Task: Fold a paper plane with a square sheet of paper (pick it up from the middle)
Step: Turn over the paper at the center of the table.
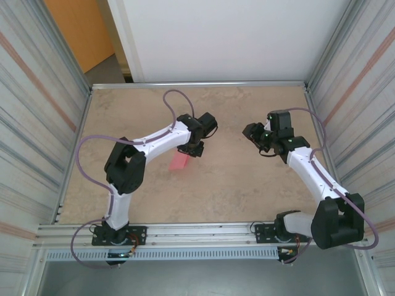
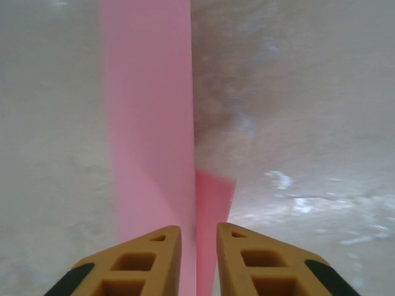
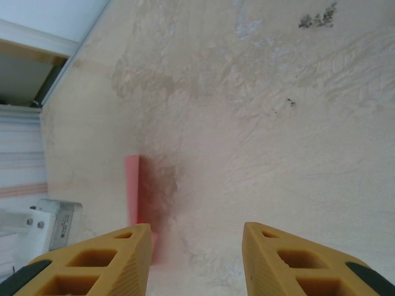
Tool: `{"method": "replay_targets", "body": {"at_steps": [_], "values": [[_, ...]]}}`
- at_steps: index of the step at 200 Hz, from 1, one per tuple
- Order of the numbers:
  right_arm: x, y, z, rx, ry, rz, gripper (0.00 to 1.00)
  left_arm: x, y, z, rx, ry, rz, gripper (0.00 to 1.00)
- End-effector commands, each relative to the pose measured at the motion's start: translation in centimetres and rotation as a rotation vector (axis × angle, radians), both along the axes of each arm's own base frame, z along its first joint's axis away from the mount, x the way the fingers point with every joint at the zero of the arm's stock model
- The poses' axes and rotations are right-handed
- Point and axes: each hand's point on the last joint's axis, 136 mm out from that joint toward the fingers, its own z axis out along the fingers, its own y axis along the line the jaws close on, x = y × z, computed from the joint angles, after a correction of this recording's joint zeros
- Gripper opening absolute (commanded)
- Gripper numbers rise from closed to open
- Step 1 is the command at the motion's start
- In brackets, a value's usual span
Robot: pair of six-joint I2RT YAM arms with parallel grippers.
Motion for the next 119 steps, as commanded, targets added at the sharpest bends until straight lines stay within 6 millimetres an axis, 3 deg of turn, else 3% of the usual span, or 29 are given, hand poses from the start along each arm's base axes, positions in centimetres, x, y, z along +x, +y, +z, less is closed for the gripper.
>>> {"method": "replay_targets", "body": {"at_steps": [1, 23, 52, 82, 119], "values": [[-0.4, -0.6, 0.2, -0.011, 0.002, -0.02, 0.43, -1.2, -4.2, 0.6, -0.252, 0.067, 0.006, 0.33], [-0.3, -0.3, -0.2, -0.005, 0.015, -0.005, 0.43, -1.5, -4.8, 1.3, -0.352, 0.095, 0.007, 0.44], [-0.3, 1.5, -1.2, -0.022, 0.051, 0.062, 0.44, -0.5, -2.4, 2.8, -0.488, 0.091, 0.094, 0.52], [-0.7, 6.5, -3.1, -0.073, 0.106, 0.201, 0.44, 0.5, 2.5, 3.4, -0.619, 0.08, 0.255, 0.61], [-1.2, 15.2, -5.5, -0.108, 0.155, 0.394, 0.42, 0.7, 9.6, 2.5, -0.735, 0.053, 0.473, 0.83]]}}
